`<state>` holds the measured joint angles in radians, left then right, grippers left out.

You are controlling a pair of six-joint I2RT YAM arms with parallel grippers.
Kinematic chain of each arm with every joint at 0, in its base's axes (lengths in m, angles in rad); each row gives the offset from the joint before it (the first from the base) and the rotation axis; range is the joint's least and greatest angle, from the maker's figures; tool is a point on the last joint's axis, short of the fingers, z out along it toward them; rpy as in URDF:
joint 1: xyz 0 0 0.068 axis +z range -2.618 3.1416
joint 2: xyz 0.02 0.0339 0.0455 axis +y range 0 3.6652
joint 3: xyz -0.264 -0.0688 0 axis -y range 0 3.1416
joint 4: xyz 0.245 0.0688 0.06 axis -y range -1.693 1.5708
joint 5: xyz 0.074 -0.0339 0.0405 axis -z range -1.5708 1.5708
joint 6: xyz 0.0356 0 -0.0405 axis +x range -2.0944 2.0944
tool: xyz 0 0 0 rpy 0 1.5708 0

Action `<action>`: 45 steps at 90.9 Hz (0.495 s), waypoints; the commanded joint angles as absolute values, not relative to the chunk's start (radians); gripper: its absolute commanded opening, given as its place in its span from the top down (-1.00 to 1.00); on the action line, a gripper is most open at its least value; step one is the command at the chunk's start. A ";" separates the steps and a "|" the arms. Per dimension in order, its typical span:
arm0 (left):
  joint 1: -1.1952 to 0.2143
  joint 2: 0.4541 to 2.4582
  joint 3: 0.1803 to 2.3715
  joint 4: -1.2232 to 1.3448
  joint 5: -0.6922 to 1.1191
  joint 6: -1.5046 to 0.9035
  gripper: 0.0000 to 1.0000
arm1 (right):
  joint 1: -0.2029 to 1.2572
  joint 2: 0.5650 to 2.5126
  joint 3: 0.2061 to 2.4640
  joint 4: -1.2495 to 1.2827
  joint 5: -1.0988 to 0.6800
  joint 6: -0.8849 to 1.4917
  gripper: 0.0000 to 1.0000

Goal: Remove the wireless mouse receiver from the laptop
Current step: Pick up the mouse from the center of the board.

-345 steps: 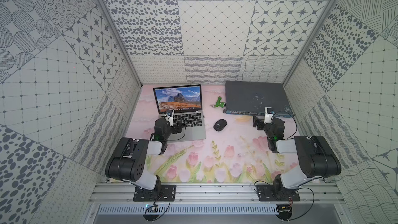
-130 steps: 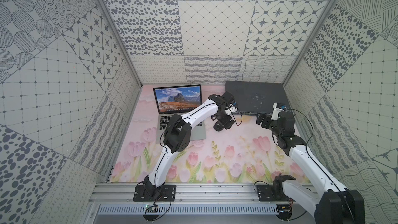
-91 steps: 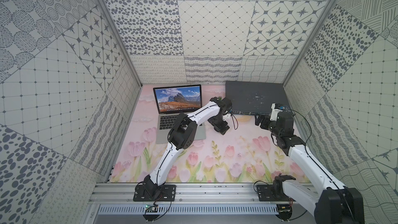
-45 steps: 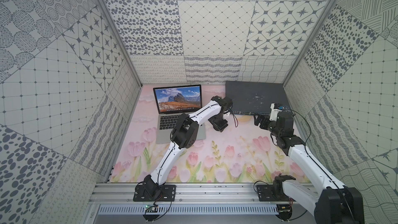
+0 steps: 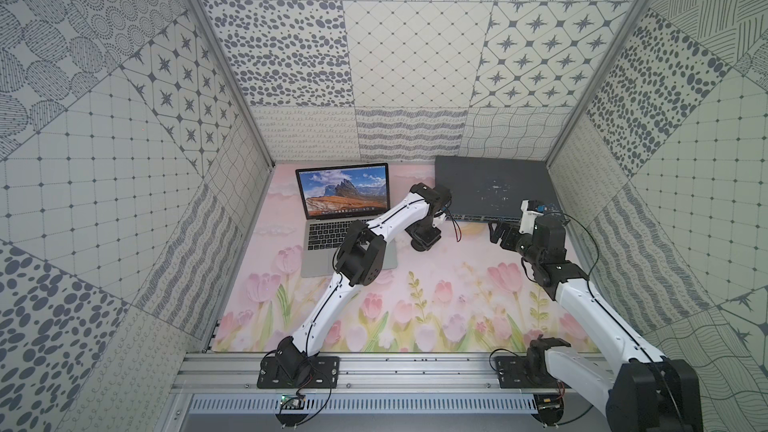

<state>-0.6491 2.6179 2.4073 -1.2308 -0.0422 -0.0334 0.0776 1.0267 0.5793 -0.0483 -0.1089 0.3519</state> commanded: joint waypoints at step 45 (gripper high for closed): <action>-0.527 1.530 1.202 0.155 0.619 -0.452 -0.02 | 0.080 0.881 0.592 0.116 -0.554 0.517 -0.94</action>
